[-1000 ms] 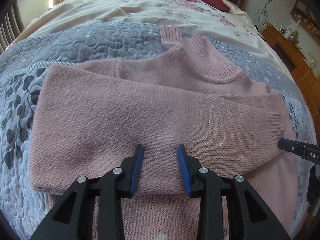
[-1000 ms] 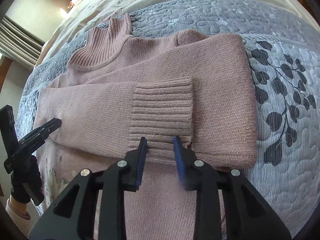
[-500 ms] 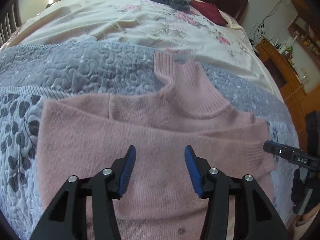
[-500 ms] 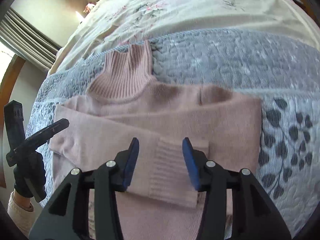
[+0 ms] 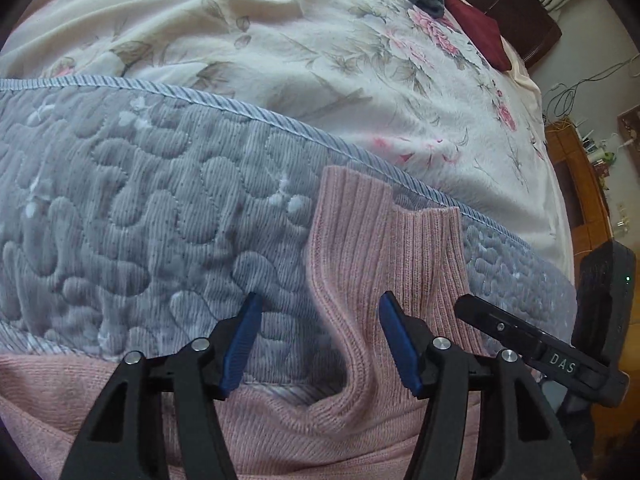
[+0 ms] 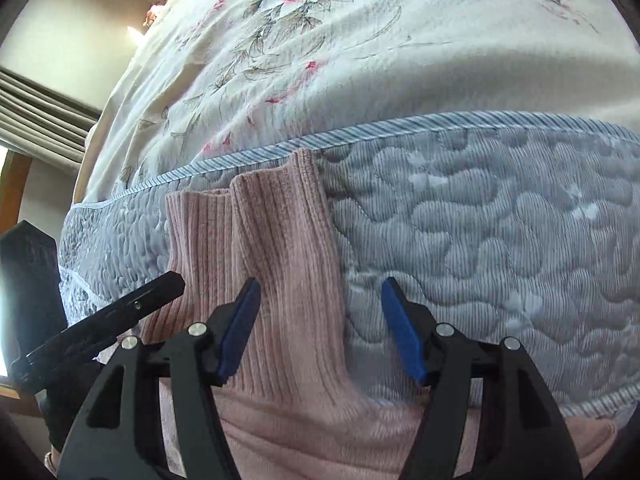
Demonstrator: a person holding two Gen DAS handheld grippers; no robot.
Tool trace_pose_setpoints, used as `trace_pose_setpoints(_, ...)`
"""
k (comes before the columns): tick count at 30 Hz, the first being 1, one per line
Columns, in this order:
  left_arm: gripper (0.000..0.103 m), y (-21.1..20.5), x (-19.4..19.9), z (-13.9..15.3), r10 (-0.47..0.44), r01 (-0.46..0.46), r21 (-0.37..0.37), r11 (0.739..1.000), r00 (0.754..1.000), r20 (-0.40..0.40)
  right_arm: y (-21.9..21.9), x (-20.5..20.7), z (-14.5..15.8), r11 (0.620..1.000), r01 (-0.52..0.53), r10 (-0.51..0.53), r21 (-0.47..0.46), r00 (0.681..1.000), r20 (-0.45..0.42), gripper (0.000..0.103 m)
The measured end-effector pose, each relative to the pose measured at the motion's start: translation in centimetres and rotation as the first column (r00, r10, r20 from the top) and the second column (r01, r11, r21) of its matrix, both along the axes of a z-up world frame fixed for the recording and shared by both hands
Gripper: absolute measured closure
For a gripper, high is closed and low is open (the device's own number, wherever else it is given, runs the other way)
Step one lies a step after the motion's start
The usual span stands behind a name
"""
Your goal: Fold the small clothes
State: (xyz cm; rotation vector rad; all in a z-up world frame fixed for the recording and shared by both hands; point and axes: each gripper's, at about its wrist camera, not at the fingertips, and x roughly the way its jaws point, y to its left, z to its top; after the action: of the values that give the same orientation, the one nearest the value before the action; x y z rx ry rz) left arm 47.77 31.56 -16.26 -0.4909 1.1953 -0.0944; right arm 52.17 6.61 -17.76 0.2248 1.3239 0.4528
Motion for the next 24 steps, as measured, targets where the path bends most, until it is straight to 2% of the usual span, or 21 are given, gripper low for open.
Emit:
trace_pose_setpoints(1, 0.044, -0.2, 0.2, 0.0, -0.008, 0.008, 0.007, 1.0, 1.0, 0.011, 0.4, 0.2, -0.1, 1.0, -0.008, 0.008, -0.015, 1.0, 0.017, 0.046)
trace_pose_setpoints(2, 0.051, -0.5, 0.4, 0.0, -0.02, 0.02, 0.014, 1.0, 1.0, 0.023, 0.7, 0.3, -0.2, 1.0, -0.017, 0.017, -0.026, 1.0, 0.023, 0.055)
trace_pose_setpoints(3, 0.073, -0.8, 0.6, -0.1, -0.036, 0.035, 0.007, 0.999, 0.999, 0.023, 1.0, 0.4, -0.3, 0.999, -0.031, 0.031, -0.031, 0.999, 0.025, 0.077)
trace_pose_setpoints(4, 0.082, -1.0, 0.7, -0.2, -0.045, 0.045, -0.006, 0.999, 0.999, 0.019, 1.3, 0.6, -0.5, 0.999, -0.051, 0.051, -0.018, 0.999, 0.016, 0.09)
trace_pose_setpoints(5, 0.09, -1.2, 0.7, -0.2, -0.052, 0.052, -0.02, 0.998, 0.998, 0.027, 1.2, 0.6, -0.3, 0.998, -0.055, 0.055, -0.007, 0.998, 0.018, 0.09)
trace_pose_setpoints(6, 0.093, -1.2, 0.5, 0.1, -0.056, 0.057, -0.024, 0.998, 0.997, 0.046, 1.2, 0.3, 0.2, 0.998, -0.058, 0.058, -0.007, 0.998, 0.036, 0.091)
trace_pose_setpoints(10, 0.095, -1.2, -1.1, 2.7, -0.081, 0.093, -0.066, 0.994, 0.983, 0.162, -0.3, -1.7, 3.1, 0.995, -0.08, 0.073, 0.055, 0.989, 0.13, 0.091)
trace_pose_setpoints(14, 0.095, -1.5, -4.6, 6.0, -0.148, 0.177, -0.077, 0.981, 0.946, 0.287, -1.5, -5.0, 6.8, 0.983, -0.155, 0.128, 0.096, 0.961, 0.244, 0.092)
trace_pose_setpoints(17, 0.095, -1.5, -8.0, 7.5, -0.194, 0.232, -0.07, 0.97, 0.916, 0.35, -2.9, -8.1, 8.8, 0.974, -0.188, 0.143, 0.126, 0.943, 0.299, 0.092)
trace_pose_setpoints(21, 0.095, -0.8, -12.1, 7.8, -0.244, 0.276, -0.029, 0.961, 0.892, 0.379, -4.1, -12.0, 10.4, 0.968, -0.226, 0.177, 0.107, 0.921, 0.346, 0.092)
trace_pose_setpoints(24, 0.094, -0.6, -14.4, 6.5, -0.281, 0.304, -0.013, 0.953, 0.898, 0.34, -4.5, -15.1, 9.9, 0.963, -0.265, 0.235, 0.043, 0.91, 0.34, 0.092)
